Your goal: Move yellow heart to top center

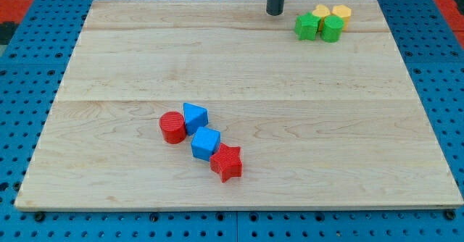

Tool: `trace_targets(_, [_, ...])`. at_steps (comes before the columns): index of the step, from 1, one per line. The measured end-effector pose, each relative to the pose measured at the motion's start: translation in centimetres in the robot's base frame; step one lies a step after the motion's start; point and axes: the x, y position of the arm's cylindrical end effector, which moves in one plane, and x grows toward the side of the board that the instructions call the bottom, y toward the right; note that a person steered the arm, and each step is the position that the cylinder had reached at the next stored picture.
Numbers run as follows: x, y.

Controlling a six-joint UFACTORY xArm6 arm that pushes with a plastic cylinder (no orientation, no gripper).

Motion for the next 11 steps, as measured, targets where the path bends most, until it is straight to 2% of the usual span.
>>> trace_targets(1, [0.0,-3.6])
trace_targets(2, [9.5,4.6])
trace_targets(3, [12.6,15.7])
trace_targets(4, [9.2,23.3])
trace_targets(5, [6.9,26.9])
trace_targets(6, [5.4,25.1])
trace_targets(7, [1.6,16.3])
trace_targets(9, [3.2,4.0])
trace_targets(11, [1.6,-6.0])
